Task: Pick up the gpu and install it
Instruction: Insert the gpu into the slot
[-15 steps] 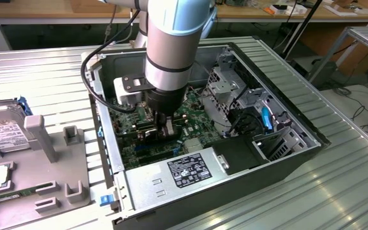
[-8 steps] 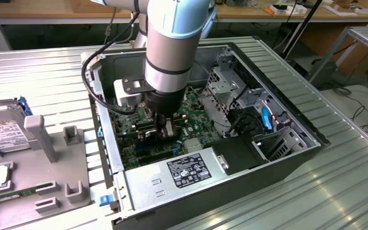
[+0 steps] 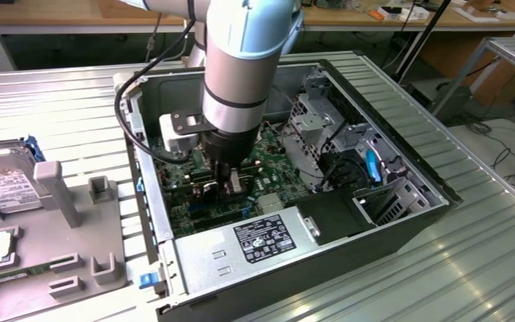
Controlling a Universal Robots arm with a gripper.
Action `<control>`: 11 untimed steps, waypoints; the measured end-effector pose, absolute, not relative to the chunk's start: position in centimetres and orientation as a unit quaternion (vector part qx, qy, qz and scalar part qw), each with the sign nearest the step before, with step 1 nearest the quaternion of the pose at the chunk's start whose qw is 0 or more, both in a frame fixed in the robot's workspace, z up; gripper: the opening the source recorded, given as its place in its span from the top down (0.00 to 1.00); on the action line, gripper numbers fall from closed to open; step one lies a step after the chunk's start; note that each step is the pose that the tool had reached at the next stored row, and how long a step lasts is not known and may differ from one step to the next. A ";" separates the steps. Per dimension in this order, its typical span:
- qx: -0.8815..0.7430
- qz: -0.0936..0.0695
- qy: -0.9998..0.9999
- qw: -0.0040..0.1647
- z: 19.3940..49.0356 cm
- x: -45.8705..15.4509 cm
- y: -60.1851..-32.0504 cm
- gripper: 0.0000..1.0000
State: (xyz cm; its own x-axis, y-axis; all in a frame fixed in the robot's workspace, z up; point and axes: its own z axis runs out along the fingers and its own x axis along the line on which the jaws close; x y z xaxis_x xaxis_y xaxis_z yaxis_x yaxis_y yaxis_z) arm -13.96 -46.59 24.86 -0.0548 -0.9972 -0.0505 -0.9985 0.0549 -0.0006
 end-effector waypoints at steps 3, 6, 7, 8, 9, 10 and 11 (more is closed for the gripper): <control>-0.687 0.017 0.726 0.018 25.0 -14.0 -46.6 0.54; -0.686 0.017 0.727 0.018 27.1 -14.0 -46.6 0.54; -0.686 0.017 0.727 0.019 28.3 -14.0 -46.6 0.54; -0.686 0.017 0.727 0.018 28.7 -14.0 -46.6 0.54; -0.686 0.017 0.727 0.018 28.9 -14.0 -46.6 0.54; -0.686 0.017 0.727 0.018 29.0 -14.0 -46.6 0.54; -0.686 0.017 0.727 0.018 29.0 -14.0 -46.6 0.54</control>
